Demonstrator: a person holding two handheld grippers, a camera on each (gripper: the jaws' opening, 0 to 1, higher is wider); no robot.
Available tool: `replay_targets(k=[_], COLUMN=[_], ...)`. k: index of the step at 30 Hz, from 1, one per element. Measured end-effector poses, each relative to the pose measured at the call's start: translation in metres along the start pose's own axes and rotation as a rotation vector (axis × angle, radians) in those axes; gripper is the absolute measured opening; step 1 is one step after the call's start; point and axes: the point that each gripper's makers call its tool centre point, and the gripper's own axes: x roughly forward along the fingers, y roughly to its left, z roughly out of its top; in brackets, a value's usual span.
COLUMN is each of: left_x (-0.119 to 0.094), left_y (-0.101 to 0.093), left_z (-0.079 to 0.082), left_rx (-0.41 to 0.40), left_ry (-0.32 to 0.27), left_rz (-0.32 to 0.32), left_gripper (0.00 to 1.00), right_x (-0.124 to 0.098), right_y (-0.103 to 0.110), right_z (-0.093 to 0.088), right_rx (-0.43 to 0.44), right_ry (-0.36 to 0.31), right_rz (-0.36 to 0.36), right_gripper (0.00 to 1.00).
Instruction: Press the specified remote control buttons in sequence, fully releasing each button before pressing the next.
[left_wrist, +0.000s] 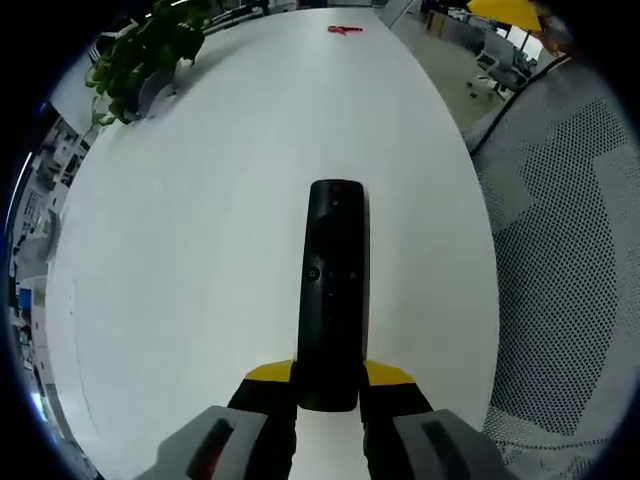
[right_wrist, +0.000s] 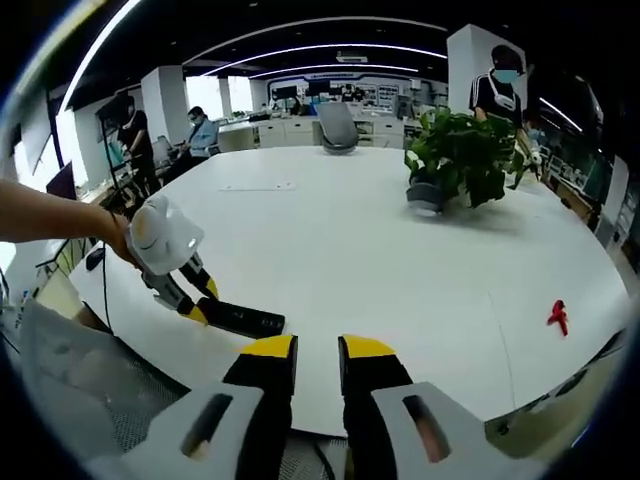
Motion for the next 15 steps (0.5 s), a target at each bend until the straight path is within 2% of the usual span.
replay_targets(k=[7, 15], left_x=[-0.001, -0.002], left_y=[-0.014, -0.024], left_z=[-0.003, -0.005], left_rx=[-0.006, -0.026], left_ry=[-0.008, -0.032], left_rz=[0.001, 0.005], left_gripper=[0.23, 0.23], right_x=[0.001, 0.002], right_y=[0.005, 0.009], right_z=[-0.006, -0.01], right_rx=[0.013, 0.077], right_ry=[0.036, 0.068], right_rz=[0.031, 0.064], right_gripper=[0.01, 0.0])
